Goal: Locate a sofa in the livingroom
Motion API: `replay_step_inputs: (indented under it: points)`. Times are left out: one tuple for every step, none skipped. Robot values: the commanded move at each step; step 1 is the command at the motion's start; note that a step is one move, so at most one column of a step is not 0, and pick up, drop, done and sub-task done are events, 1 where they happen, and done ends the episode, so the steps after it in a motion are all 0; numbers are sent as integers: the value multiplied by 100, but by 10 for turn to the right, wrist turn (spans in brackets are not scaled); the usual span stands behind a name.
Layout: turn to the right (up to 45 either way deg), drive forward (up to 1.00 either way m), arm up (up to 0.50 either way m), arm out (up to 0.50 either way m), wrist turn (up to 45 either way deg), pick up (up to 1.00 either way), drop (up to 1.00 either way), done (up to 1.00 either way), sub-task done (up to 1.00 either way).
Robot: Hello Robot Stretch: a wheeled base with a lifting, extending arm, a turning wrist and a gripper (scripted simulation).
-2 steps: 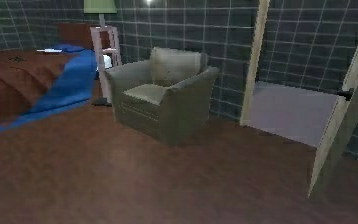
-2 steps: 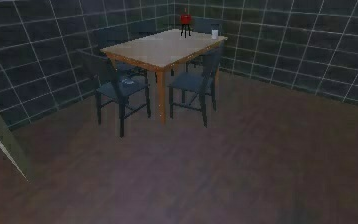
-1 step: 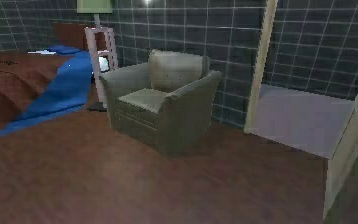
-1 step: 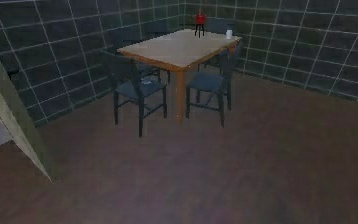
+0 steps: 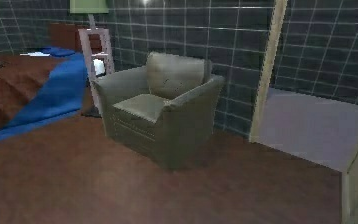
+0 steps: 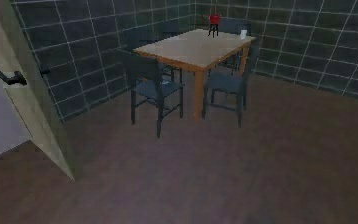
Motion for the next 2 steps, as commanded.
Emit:
replay_step_inputs:
  points:
    - [300, 0, 0, 0, 0, 0, 0, 0, 0]
    - [0, 100, 0, 0, 0, 0, 0, 0, 0]
